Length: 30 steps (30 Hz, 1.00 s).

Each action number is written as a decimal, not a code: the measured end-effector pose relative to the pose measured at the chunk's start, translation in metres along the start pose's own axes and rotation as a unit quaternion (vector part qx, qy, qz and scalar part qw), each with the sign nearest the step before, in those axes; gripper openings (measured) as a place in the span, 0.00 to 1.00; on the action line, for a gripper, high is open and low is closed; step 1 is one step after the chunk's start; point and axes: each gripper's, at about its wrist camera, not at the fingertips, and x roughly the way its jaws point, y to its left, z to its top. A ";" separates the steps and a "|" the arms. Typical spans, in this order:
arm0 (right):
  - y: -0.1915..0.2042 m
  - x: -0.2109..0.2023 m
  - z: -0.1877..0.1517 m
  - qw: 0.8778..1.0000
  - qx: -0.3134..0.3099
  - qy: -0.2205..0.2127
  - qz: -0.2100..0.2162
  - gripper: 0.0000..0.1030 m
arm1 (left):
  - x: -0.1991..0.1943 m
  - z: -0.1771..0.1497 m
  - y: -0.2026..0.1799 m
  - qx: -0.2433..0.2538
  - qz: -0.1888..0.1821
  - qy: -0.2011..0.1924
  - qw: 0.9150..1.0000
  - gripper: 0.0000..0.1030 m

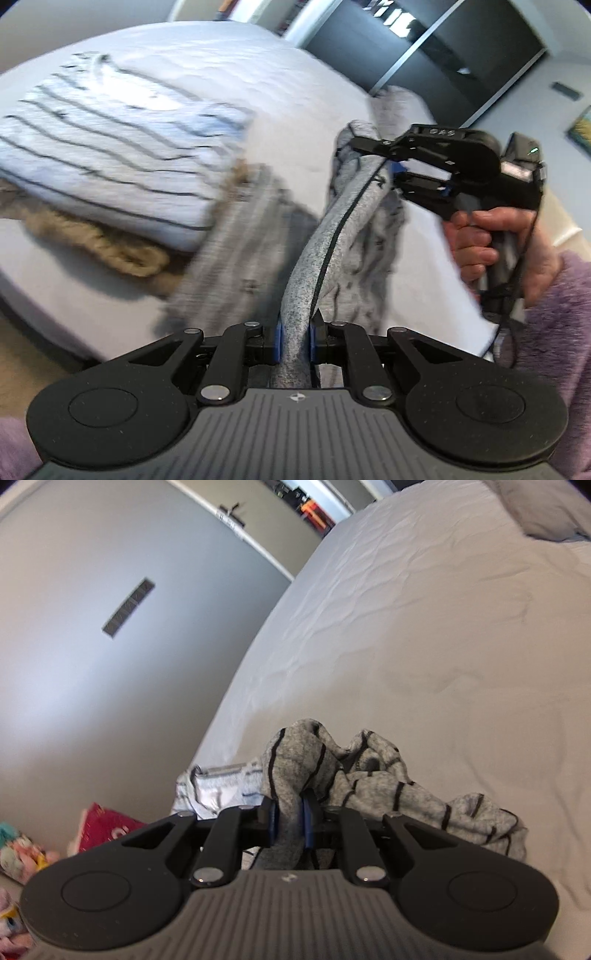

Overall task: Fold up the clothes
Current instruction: 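Lift the trousers with both tools and fold them over toward the folded shirt, then release the trousers with both tools and pat the folded bundle flat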

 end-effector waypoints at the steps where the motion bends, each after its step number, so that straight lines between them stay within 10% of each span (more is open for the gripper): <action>1: 0.001 0.011 -0.001 1.000 -0.005 0.006 -0.005 0.15 | 0.002 0.005 0.002 -0.002 0.010 0.003 1.000 0.11; 15: -0.016 0.074 -0.015 0.999 -0.008 0.031 -0.037 0.24 | 0.046 0.017 0.030 0.006 0.085 0.039 0.996 0.11; 21: -0.002 0.046 -0.015 0.998 -0.045 0.014 -0.039 0.51 | 0.042 0.016 0.021 0.020 0.107 0.032 0.994 0.14; 30: 0.006 -0.037 -0.029 0.987 -0.119 -0.039 -0.099 0.52 | 0.000 0.016 -0.007 0.052 0.145 -0.068 0.986 0.45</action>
